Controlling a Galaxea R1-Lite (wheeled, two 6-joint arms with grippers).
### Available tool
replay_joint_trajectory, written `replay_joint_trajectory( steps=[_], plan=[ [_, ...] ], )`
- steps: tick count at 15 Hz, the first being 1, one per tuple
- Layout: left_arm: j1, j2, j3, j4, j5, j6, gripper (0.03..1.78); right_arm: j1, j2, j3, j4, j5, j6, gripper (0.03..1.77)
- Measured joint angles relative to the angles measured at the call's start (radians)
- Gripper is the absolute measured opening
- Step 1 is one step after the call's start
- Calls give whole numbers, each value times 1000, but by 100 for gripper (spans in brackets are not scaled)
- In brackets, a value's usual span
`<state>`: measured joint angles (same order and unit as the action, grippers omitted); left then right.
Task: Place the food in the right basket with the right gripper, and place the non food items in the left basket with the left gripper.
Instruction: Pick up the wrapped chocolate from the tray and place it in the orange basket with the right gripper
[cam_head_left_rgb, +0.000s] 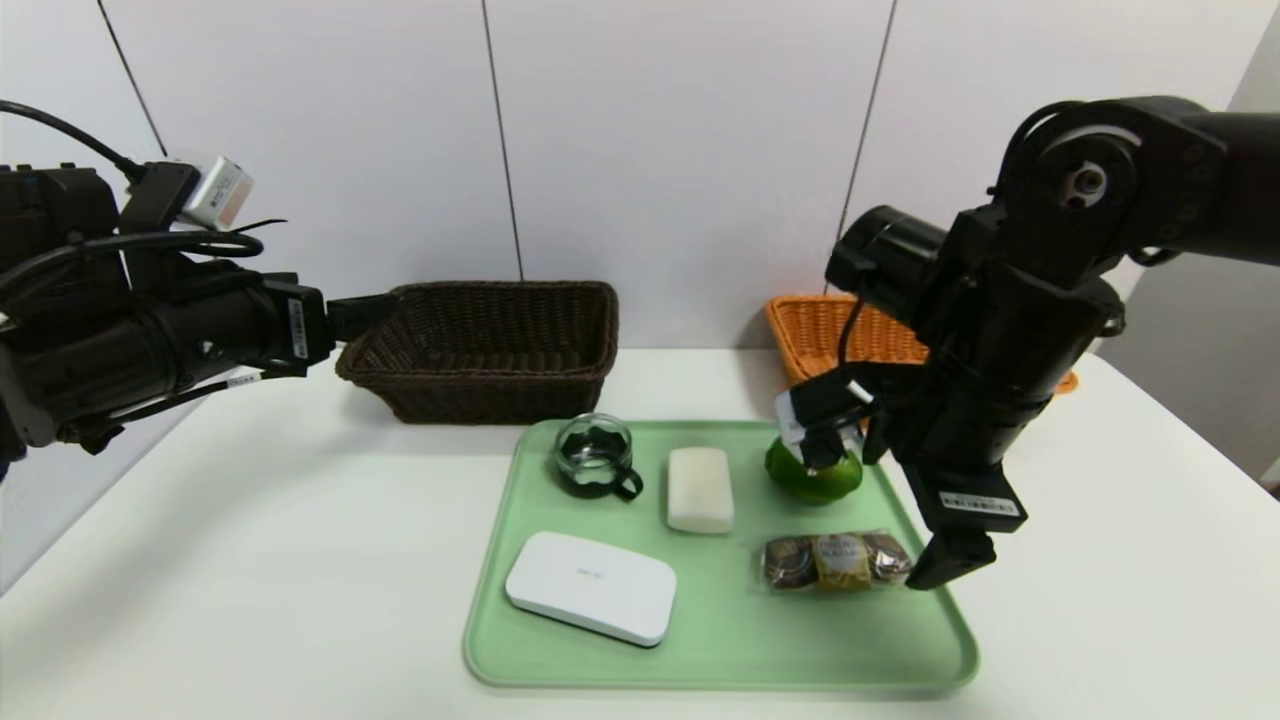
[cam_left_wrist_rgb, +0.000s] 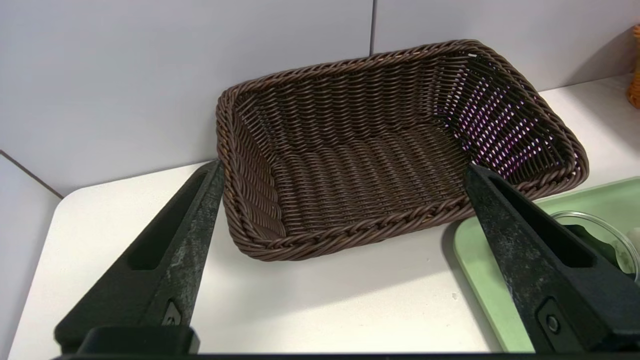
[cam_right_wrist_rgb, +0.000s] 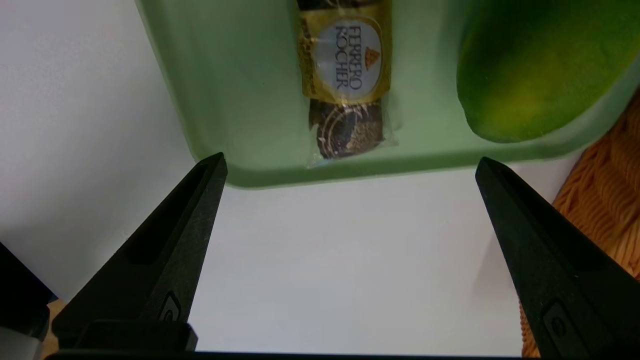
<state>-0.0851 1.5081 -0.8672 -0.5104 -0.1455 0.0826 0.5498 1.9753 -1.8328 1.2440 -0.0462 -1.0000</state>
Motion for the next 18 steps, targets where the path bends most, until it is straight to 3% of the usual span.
replay_joint_trajectory(
  steps=[5, 11, 18],
  plan=[
    [-1, 9, 5, 0, 0, 0, 169, 60, 22, 81, -81, 3, 7, 171],
    [-8, 19, 10, 0, 0, 1, 169, 66, 35, 187, -194, 4, 18, 171],
    [-10, 21, 11, 0, 0, 1, 169, 51, 92, 197, -251, 2, 23, 171]
  ],
)
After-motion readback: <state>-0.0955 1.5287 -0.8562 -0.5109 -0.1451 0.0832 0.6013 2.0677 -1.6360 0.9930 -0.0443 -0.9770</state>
